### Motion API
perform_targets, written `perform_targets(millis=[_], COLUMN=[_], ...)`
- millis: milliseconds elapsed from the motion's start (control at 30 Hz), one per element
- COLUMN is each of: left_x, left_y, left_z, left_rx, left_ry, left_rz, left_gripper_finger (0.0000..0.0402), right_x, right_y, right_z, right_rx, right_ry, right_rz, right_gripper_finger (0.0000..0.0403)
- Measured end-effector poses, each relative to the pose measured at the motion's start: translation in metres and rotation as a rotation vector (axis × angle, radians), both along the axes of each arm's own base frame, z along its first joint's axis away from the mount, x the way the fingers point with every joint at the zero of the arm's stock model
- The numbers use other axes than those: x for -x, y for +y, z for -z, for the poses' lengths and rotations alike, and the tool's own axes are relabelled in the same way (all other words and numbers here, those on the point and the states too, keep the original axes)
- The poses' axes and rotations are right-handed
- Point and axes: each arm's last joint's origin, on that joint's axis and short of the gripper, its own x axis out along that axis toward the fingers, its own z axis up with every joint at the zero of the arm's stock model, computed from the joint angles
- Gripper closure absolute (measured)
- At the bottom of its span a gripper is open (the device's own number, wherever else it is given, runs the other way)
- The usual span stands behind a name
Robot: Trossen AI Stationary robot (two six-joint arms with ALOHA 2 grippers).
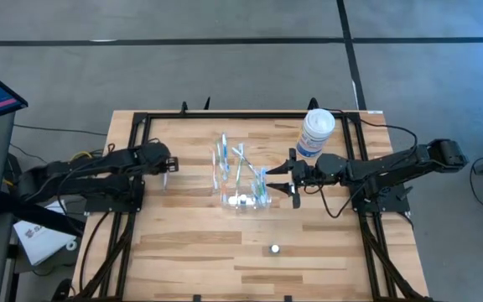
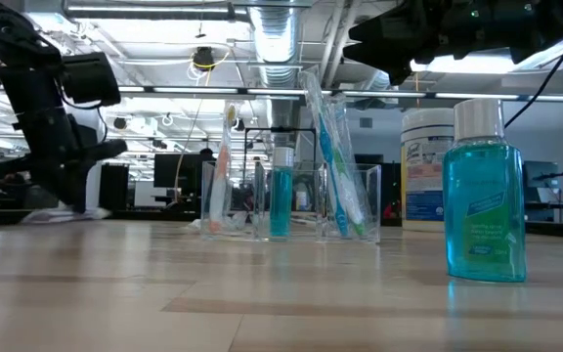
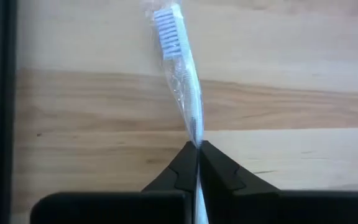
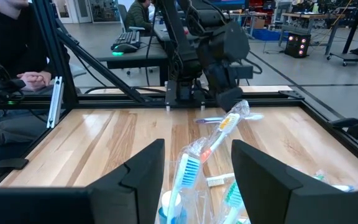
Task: Pick & Place toothbrushing station
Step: Put the left purple toothbrush into the transparent organizer
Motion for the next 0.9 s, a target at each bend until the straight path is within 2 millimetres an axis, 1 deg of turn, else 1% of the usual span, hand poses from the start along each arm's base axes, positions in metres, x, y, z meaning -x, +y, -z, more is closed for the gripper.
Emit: perform_targets(millis=[267, 533, 700, 900], left_x=[-0.011, -0.030, -0.038, -0.044], left_y=[-0.010, -0.022, -0.030, -0.040], left_z=[-0.015, -0.031, -0.039, -0.045], left_rx=[-0.123, -0.270, -0.361, -0.425], left_ry=[-0.142, -0.305, -0.354, -0.410], left_rz=[0.132, 0.300, 0.373, 0.454], left_gripper_finger=[0.0401, 0.0401, 0.0401, 0.0401], right_x=[0.000, 0.000, 0.000, 0.000], right_y=[0.000, 0.000, 0.000, 0.000], right_z=[0.000, 0.000, 0.000, 0.000], right_rx=[0.000, 0.000, 0.000, 0.000], right_ry=[0.000, 0.000, 0.001, 0.001], right_rz=[0.000, 0.000, 0.000, 0.000], right_gripper_finger=[0.0226, 0.0226, 0.0226, 0.0226])
